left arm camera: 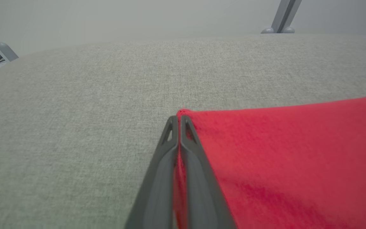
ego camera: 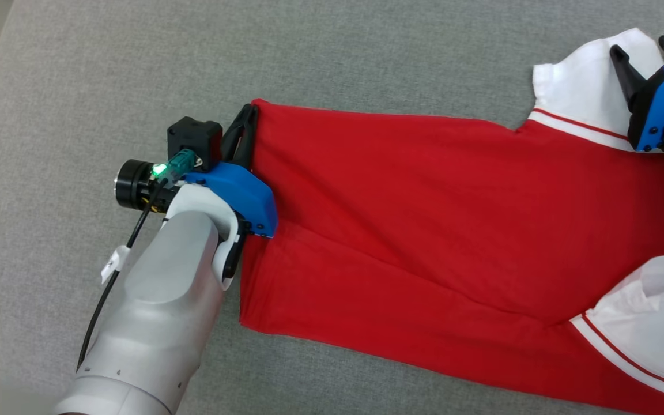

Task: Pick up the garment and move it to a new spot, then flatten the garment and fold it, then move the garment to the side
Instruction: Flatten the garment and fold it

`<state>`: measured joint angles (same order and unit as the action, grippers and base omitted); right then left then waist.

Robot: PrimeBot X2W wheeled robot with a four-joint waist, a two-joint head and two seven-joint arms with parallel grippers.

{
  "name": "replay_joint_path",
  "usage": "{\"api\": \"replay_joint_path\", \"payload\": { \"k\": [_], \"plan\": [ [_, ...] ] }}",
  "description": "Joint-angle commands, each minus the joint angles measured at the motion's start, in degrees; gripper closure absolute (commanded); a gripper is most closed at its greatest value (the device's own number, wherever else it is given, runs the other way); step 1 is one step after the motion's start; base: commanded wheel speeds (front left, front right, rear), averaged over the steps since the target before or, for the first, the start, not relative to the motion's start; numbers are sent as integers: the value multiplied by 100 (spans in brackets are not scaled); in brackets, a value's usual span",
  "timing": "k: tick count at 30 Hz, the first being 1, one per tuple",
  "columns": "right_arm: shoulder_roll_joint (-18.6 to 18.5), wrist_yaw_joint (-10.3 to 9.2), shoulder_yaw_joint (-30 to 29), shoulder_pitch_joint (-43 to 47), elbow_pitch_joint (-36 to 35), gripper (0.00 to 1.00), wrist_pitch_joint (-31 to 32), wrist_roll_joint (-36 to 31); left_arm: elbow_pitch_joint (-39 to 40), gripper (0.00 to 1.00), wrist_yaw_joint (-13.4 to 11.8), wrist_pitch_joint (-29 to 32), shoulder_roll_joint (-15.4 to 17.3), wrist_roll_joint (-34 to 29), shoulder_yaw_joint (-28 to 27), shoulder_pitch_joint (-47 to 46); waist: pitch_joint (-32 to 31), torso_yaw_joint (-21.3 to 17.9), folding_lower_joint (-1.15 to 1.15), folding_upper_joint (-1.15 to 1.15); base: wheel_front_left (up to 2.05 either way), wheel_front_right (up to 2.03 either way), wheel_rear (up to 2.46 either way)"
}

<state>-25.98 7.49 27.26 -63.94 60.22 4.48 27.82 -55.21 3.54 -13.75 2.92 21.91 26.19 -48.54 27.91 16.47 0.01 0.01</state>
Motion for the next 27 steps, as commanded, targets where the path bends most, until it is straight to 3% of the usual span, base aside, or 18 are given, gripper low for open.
{"api": "replay_joint_path", "payload": {
  "k": [1,2,3,4,10,17,23,27],
  "plan": [
    [-83,1,34,-115,92,5,27,-16,47,100,-42,-38,-1,79,68,-73,47,64,-1,-1,0,0,0],
    [-77,1,63,-153,167,22,45,-28,82,100,-65,-40,-1,155,152,-79,53,79,-1,-1,0,0,0],
    [-61,1,85,-197,228,65,63,-20,100,100,-96,-46,-3,225,211,-96,62,87,-1,-1,0,0,0],
    [-58,1,101,-232,280,100,31,-25,117,100,-128,-53,-3,290,274,-117,71,89,-1,-1,0,0,0],
    [-131,1,-42,-492,496,100,-847,-176,91,100,-364,-112,-2,517,399,-156,24,7,-1,-1,0,0,0],
    [93,1,-293,-367,668,100,-1777,-89,275,100,-564,-150,178,452,127,48,-254,-331,-1,-1,0,0,0],
    [191,1,-383,150,168,100,-1966,210,603,100,-657,-149,425,290,-146,489,-614,-742,-1,-1,0,0,0],
    [204,1,-483,813,-619,100,-1968,439,724,100,-680,-149,569,195,-307,847,-886,-996,-1,-1,0,0,0]
  ]
}}
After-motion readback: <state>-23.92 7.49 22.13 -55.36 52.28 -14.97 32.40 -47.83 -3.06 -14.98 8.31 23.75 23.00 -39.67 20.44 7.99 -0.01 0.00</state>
